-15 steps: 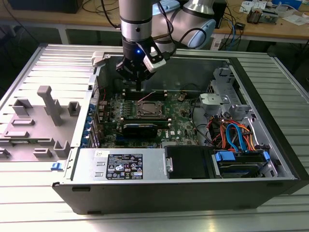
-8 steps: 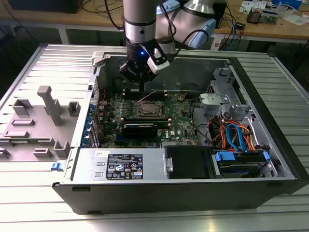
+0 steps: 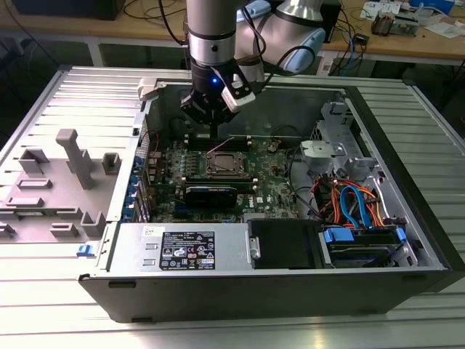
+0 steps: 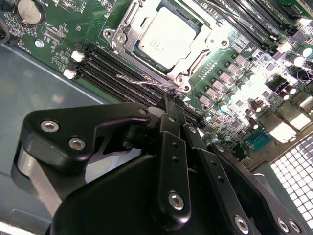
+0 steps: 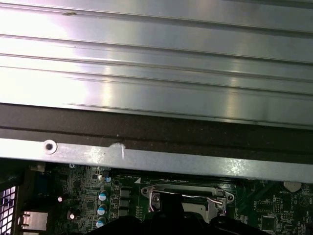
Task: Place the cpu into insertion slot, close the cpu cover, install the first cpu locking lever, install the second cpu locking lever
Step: 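Install the first cpu locking lever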
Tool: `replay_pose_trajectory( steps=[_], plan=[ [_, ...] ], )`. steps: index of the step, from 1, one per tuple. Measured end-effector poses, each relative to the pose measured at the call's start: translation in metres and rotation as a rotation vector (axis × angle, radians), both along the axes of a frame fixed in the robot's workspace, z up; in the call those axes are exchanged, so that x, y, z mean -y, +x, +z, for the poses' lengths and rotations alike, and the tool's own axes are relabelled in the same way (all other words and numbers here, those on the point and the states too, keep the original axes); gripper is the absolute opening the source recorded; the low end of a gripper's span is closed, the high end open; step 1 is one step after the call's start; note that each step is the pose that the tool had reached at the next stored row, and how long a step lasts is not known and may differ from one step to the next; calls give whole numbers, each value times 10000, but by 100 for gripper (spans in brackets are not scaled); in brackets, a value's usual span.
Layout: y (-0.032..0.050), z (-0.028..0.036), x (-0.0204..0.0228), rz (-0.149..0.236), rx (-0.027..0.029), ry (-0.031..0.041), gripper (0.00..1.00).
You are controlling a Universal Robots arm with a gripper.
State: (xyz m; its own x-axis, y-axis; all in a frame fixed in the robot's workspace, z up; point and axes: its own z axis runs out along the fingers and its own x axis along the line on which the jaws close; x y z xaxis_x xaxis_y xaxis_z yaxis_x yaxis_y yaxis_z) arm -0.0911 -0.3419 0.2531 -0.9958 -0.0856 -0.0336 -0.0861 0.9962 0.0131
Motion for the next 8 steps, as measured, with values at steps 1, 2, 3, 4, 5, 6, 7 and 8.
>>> replay_pose_trajectory(
  steps=[1,2,3,4,5,6,7,8],
  plan=[
    [0,0,0,-3,0,0,11],
    [0,0,0,-8,0,0,11],
    [0,0,0,-12,0,0,11],
    [0,0,0,-22,0,-1,11],
    [0,0,0,-33,0,-1,11],
    [0,0,0,-36,0,0,11],
    [0,0,0,-39,0,0,11],
    [0,0,0,-45,0,0,11]
  ],
)
